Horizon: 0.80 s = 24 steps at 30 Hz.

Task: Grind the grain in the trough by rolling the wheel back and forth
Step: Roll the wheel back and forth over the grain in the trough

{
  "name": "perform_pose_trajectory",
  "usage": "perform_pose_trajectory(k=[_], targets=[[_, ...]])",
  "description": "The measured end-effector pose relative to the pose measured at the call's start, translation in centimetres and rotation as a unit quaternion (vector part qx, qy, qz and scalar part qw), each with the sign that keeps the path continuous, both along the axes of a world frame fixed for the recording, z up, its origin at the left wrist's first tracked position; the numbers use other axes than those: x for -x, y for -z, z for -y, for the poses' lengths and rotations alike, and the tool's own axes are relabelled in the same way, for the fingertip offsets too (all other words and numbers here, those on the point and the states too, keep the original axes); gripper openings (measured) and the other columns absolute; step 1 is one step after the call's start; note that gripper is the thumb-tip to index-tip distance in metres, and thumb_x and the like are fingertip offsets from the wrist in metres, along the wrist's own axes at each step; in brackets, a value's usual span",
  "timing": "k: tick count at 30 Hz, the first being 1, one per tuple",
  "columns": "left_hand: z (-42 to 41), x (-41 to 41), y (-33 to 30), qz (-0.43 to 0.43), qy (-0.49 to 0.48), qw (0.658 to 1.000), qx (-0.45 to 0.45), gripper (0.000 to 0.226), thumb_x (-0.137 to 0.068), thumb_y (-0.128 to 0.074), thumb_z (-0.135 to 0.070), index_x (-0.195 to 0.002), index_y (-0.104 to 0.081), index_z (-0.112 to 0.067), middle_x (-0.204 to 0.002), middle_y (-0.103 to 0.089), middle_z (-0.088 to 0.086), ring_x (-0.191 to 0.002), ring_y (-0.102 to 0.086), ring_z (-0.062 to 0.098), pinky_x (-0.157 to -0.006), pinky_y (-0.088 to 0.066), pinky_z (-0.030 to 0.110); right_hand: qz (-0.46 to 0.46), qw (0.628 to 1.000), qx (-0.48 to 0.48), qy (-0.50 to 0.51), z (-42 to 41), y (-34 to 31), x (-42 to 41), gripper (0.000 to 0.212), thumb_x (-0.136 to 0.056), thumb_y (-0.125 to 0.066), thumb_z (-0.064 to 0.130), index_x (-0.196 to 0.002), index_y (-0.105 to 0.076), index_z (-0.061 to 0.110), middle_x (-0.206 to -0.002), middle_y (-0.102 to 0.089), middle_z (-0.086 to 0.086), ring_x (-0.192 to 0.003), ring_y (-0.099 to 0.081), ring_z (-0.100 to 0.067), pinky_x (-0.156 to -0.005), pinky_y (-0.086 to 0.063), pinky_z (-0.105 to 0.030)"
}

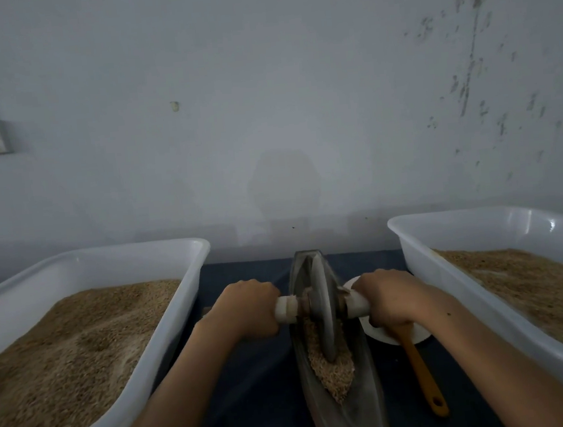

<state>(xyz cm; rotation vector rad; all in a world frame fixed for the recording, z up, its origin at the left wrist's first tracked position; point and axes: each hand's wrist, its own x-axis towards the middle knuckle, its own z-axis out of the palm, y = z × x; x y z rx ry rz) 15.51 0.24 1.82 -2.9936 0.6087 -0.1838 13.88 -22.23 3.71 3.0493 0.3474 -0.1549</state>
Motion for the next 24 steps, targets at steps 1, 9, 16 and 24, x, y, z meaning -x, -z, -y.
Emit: perform_pose_trajectory(k=[1,9,16,24], targets=[[0.0,0.0,0.0,-0.001,0.001,1.0,0.003,0.026,-0.081,-0.064,-0.033,-0.104,-0.059,-0.022,-0.1,-0.065,-0.001,-0.087,-0.059,0.015,-0.074,-0.043,0.027,0.001,1.0,0.004,0.0,0.0,0.0,0.0,0.035,-0.086,-0.064,0.016,-0.12,-0.057,0.019,-0.105,-0.062,-0.002,-0.085,-0.055,-0.015,-0.074,-0.043,-0.027],[0.1,-0.3,1.1,0.117,-0.022,0.992,0.041,0.014,-0.084,-0.057,-0.037,-0.091,-0.051,-0.027,-0.091,-0.063,-0.004,-0.075,-0.053,0.013,-0.066,-0.038,0.028,0.147,0.989,-0.018,0.005,-0.4,1.5,-0.5,0.017,-0.09,-0.054,0.015,-0.104,-0.056,0.026,-0.108,-0.064,-0.002,-0.1,-0.061,-0.023,-0.077,-0.041,-0.031],[-0.1,-0.6,1.3,0.119,-0.017,0.992,0.038,0.015,-0.084,-0.059,-0.036,-0.093,-0.051,-0.027,-0.093,-0.063,-0.003,-0.078,-0.055,0.015,-0.066,-0.036,0.028,0.147,0.989,-0.01,-0.001,-0.3,1.6,-0.7,0.02,-0.09,-0.056,0.016,-0.108,-0.056,0.024,-0.11,-0.063,-0.002,-0.101,-0.06,-0.022,-0.077,-0.04,-0.03],[-0.4,-0.4,0.4,-0.018,0.014,1.0,0.021,0.019,-0.079,-0.066,-0.032,-0.094,-0.054,-0.029,-0.083,-0.052,-0.01,-0.077,-0.051,0.011,-0.071,-0.04,0.027,0.015,1.0,0.017,-0.004,-0.1,0.3,-0.4,0.037,-0.085,-0.064,0.019,-0.122,-0.057,0.022,-0.108,-0.062,-0.003,-0.087,-0.056,-0.017,-0.073,-0.041,-0.028]])
